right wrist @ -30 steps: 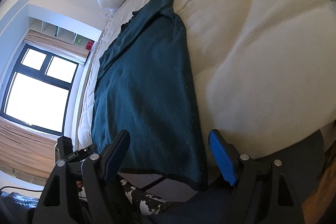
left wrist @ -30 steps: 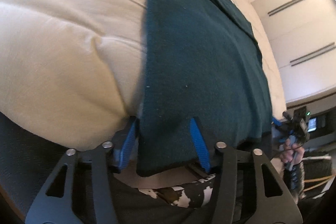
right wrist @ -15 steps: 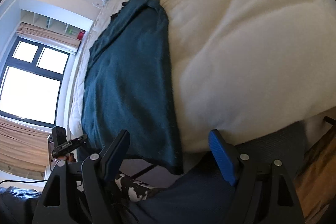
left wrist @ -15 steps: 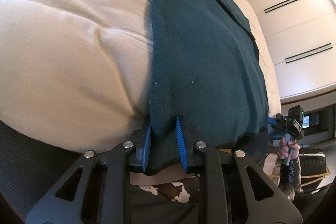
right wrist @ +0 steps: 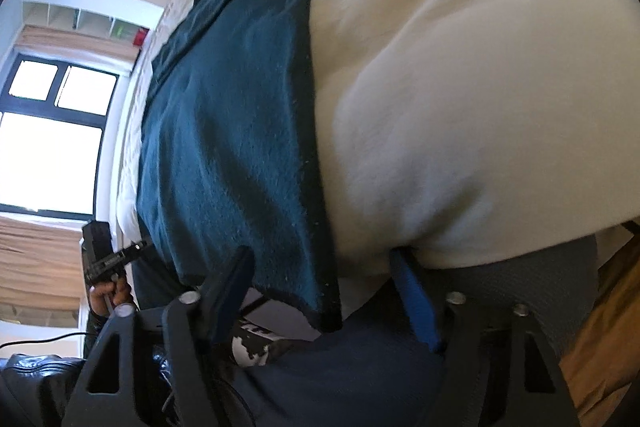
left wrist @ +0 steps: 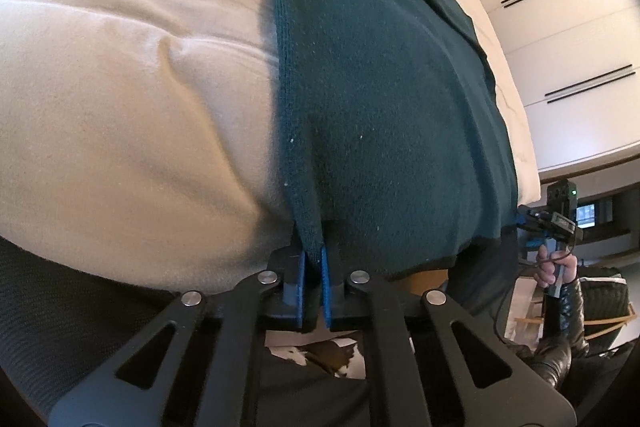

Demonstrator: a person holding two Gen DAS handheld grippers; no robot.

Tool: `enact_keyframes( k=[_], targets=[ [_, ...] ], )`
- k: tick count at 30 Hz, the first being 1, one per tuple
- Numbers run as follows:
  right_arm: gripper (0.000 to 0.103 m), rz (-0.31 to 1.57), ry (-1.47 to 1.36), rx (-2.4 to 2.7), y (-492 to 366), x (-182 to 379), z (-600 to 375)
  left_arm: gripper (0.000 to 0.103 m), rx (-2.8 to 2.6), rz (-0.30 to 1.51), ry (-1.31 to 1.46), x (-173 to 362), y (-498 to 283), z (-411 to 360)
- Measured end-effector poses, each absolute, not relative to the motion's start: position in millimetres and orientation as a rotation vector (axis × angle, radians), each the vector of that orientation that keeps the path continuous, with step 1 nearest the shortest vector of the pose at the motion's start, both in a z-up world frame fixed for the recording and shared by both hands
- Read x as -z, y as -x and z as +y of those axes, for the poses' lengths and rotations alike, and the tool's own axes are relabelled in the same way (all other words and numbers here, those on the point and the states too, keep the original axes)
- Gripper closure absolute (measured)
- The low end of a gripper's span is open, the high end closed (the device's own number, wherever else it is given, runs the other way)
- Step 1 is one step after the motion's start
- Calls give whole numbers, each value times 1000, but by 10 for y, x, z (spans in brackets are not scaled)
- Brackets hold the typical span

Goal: Fold small clothes
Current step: 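Grasp the sweater hem edge with the left tool while the right tool grasps beside it, then lift the hem with both tools and fold it toward the collar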

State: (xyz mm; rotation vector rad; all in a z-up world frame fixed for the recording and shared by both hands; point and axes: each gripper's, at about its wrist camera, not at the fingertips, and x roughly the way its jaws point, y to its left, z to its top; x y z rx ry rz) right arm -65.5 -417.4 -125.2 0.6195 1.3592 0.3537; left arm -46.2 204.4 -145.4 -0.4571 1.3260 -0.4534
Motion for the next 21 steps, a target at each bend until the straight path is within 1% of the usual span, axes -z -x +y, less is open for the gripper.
enact_keyframes(
  k=[1, 3, 5, 6, 9, 12, 17, 21],
  targets=[
    [52, 1372, -625, -361, 650, 1273, -4162, 98, 458, 1323, 455, 1454, 473, 2050],
    [76, 1386, -633, -375, 661, 1320, -4146, 99, 467, 1319, 452, 1446, 487, 2062],
    [87, 1388, -651, -390, 691, 1352, -4140, 99, 476, 1316, 447, 1432, 499, 2076],
    [90, 1381, -660, -395, 707, 1345, -4147, 99, 481, 1315, 445, 1422, 501, 2079],
    [93, 1329, -706, -416, 746, 1276, -4176, 99, 501, 1313, 447, 1386, 495, 2111],
    [93, 1255, -752, -450, 749, 1152, -4215, 99, 543, 1290, 484, 1304, 476, 2104],
    [94, 1103, -830, -534, 665, 898, -4234, 99, 607, 1200, 616, 1101, 436, 2220],
    [94, 1020, -874, -568, 567, 744, -4214, 99, 629, 1147, 719, 1012, 374, 2308]
  ],
)
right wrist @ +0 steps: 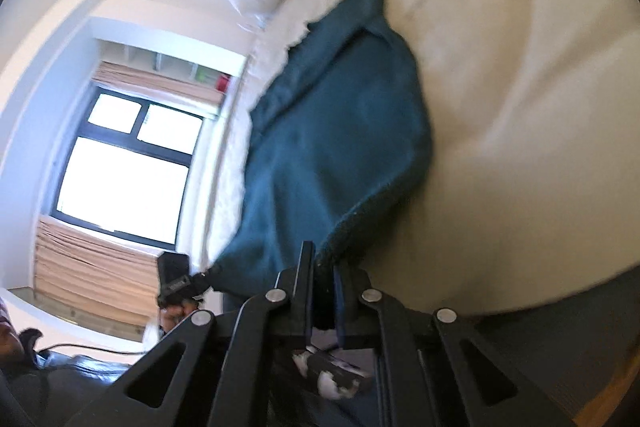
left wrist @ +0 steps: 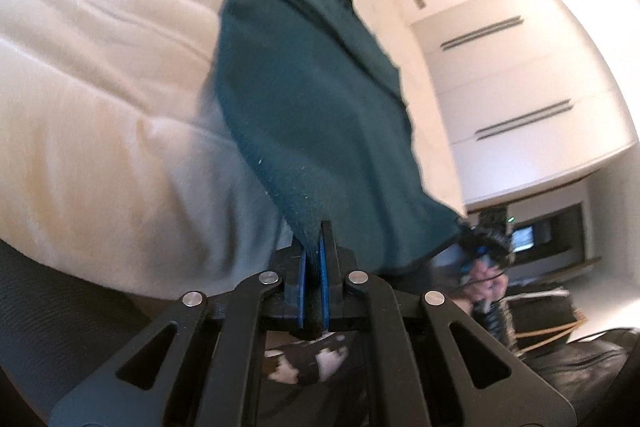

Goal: Fold small clothes
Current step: 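Lift the hem with both tools and fold it toward the collar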

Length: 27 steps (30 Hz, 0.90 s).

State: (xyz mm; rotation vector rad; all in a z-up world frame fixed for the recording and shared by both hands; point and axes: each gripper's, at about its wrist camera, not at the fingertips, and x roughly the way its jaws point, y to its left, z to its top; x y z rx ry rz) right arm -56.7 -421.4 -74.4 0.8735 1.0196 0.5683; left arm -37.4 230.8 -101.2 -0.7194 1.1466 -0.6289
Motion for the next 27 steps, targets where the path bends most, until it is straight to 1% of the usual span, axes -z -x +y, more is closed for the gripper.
enact_keyframes(
  k=[5, 13, 20, 27],
  targets=[
    [94, 940, -956, -592, 427, 704, -4210, 99, 665, 1089, 864, 938, 285, 2383],
    [94, 862, -1042, -613, 43, 619, -4196, 99, 723, 1015, 992, 731, -17, 2389],
    [94, 817, -1090, -607, -485, 501, -4149, 99, 726, 925, 1134, 551, -625, 2432],
    [94, 792, -1145, -542, -1092, 499, -4195, 99, 653, 897, 1251, 638, -1378, 2506]
  ],
)
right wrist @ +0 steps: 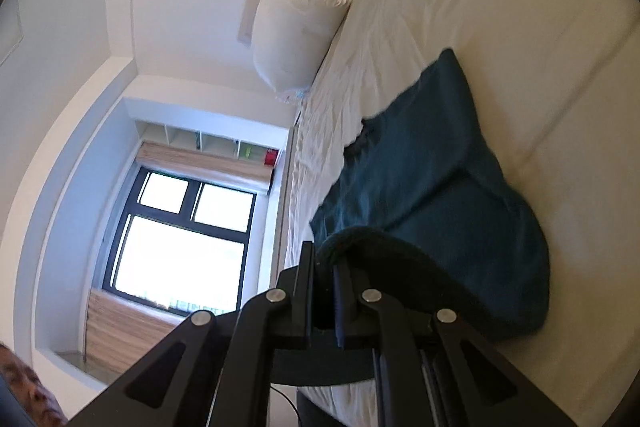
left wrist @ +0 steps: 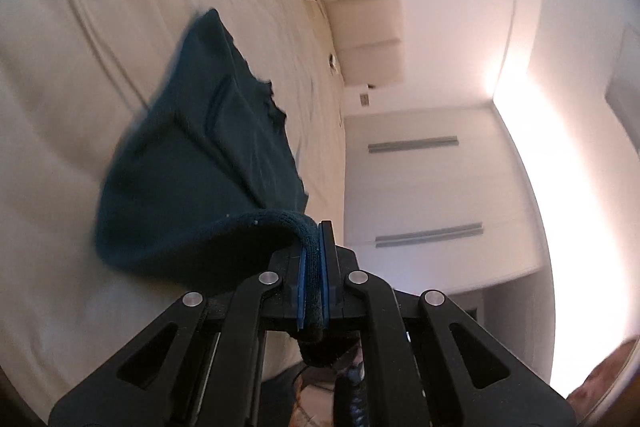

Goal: Fold small clothes
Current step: 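Lift the hem with both tools and fold it toward the collar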

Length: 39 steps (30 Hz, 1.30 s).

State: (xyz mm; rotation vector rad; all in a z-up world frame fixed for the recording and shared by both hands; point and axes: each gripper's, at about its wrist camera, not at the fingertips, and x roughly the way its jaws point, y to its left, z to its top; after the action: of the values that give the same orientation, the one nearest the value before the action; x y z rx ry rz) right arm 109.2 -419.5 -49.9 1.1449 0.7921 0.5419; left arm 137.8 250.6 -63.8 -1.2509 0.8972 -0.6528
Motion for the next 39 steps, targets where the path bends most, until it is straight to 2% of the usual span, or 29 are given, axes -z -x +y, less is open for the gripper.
enact_keyframes(
  k=[6, 17, 20, 22, 23, 24, 25, 26, 29, 33, 39],
  targets=[
    [94, 781, -1190, -443, -1728, 611, -4320, 99, 570, 884, 1344, 815, -2054, 2576],
    [94, 839, -1155, -323, -2704, 877, -4357, 99, 483, 921, 1316, 1052, -3143, 2546],
    [89, 880, -1170, -259, -2829, 1093, -4404, 99, 414, 960, 1316, 1276, -3399, 2571],
    [85, 885, -1207, -232, -2851, 1245, -4463, 91, 379, 978, 1364, 1478, -3478, 2637],
    [78, 882, -1225, -218, -2830, 1292, -4493, 80, 372, 977, 1396, 1568, -3512, 2683],
    [64, 859, -1242, -211, -2796, 1320, -4526, 71, 347, 958, 1416, 1620, -3505, 2743],
    [56, 842, -1241, -208, -2770, 1315, -4546, 40, 323, 928, 1428, 1642, -3485, 2806],
    [50, 822, -1228, -205, -2752, 1289, -4565, 31, 318, 880, 1457, 1654, -3450, 2883],
    [45, 807, -1160, -157, -2709, 1157, -4612, 31, 315, 871, 1427, 1591, -3431, 2985],
    [45, 776, -1071, -124, -2568, 947, -4644, 31, 310, 867, 1235, 1313, -3358, 2891],
    [45, 855, -817, -105, -2229, 790, -4375, 31, 299, 877, 956, 1093, -3148, 2516]
  ],
)
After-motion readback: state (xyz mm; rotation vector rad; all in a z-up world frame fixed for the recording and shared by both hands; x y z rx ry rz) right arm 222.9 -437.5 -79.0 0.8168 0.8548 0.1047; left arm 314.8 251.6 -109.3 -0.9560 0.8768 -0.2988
